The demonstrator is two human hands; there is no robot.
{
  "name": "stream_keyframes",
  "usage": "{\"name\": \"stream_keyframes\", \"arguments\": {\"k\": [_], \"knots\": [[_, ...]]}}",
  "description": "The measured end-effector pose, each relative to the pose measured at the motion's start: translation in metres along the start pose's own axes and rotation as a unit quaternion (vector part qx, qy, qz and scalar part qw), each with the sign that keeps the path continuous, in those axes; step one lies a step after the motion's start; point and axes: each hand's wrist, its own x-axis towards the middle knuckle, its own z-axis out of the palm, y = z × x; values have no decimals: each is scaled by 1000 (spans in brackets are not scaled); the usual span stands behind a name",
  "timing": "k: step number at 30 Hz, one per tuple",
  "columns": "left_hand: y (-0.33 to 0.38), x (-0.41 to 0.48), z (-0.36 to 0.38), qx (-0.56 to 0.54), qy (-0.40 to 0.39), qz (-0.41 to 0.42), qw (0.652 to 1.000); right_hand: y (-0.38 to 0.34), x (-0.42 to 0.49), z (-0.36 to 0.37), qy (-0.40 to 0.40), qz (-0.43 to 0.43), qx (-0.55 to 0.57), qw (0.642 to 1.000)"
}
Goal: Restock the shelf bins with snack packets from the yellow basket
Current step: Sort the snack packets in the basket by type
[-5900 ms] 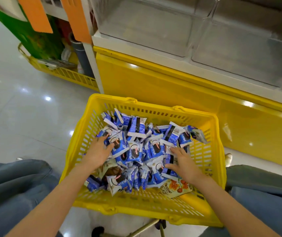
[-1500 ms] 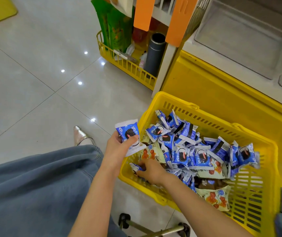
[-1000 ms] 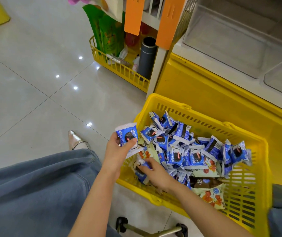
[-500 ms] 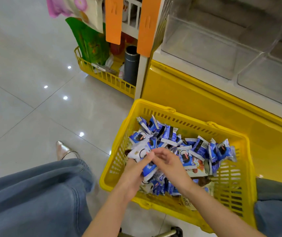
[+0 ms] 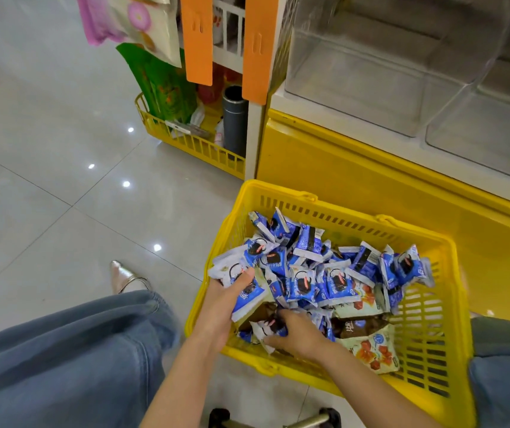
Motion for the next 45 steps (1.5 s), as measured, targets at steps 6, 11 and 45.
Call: {"name": "stream_keyframes", "arguments": {"k": [6, 11, 45], "knots": [[-4, 1, 2, 63, 20, 2, 998, 8, -2, -12, -23, -12, 41, 999], [-11, 5, 7, 114, 29, -14, 993, 22, -19, -30, -10, -17, 111, 994], [20, 50, 110, 581, 30, 403, 707, 62, -53, -162, 377, -162, -18, 912]]}}
